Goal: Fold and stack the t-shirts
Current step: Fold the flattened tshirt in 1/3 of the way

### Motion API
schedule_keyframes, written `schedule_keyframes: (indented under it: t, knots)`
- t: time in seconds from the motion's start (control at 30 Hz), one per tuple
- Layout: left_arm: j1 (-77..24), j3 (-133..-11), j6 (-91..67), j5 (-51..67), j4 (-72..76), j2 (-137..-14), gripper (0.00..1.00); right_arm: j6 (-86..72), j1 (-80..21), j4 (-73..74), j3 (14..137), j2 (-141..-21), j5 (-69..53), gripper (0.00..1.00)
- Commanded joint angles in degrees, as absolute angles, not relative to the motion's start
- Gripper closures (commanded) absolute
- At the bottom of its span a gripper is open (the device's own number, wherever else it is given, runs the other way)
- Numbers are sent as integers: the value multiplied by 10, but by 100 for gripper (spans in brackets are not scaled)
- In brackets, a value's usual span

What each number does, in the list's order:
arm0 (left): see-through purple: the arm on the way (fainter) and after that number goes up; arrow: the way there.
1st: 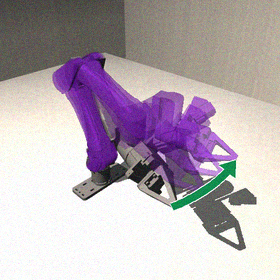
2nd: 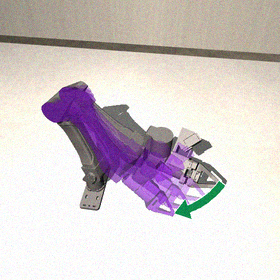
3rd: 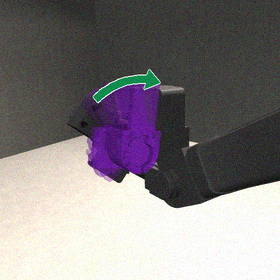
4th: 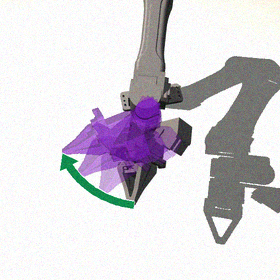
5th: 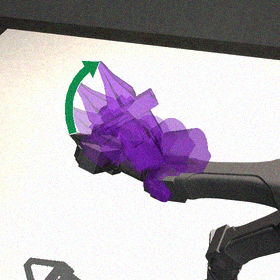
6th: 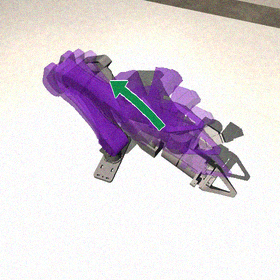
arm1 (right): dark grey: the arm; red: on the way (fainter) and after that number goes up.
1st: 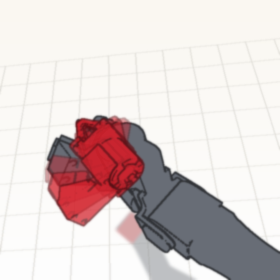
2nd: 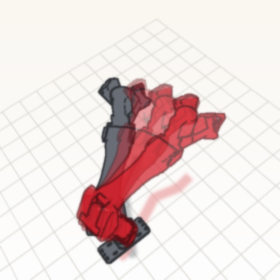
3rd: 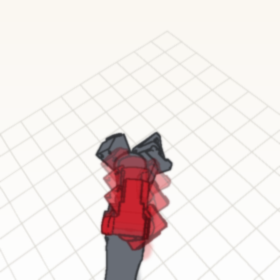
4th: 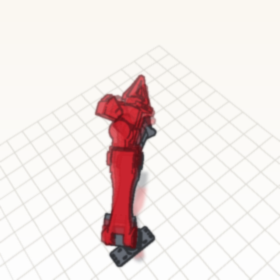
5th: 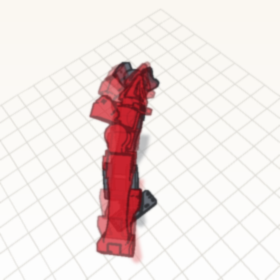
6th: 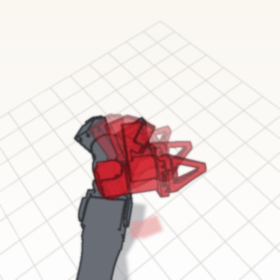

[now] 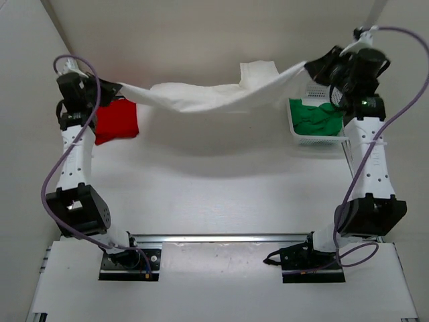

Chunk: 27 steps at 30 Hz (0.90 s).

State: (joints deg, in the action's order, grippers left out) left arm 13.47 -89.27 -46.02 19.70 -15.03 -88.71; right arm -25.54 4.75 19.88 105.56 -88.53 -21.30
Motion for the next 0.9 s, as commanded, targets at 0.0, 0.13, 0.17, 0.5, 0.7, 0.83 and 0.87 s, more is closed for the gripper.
schedule_keyframes:
  t: [0.0, 0.13, 0.17, 0.5, 0.7, 0.83, 0.87]
  knots:
    - [139, -758, -467, 200, -71, -868, 100, -262, 55, 133, 858, -871, -227, 99]
    - [128, -582, -440, 173, -6, -831, 100, -282, 73, 47, 636, -820, -235, 99]
    - [127, -536, -434, 163, 16, -827, 100, -293, 70, 33, 591, -812, -229, 100]
    - [147, -344, -413, 133, 30, -794, 100, -351, 58, -4, 339, -725, -181, 100]
    - [173, -362, -380, 106, -83, -778, 100, -369, 96, 21, 229, -631, -164, 100]
    - [161, -367, -353, 58, -138, -741, 100, -383, 132, 47, 186, -562, -177, 100]
    - [155, -366, -349, 41, -152, -727, 100, -395, 147, 59, 172, -554, -188, 100]
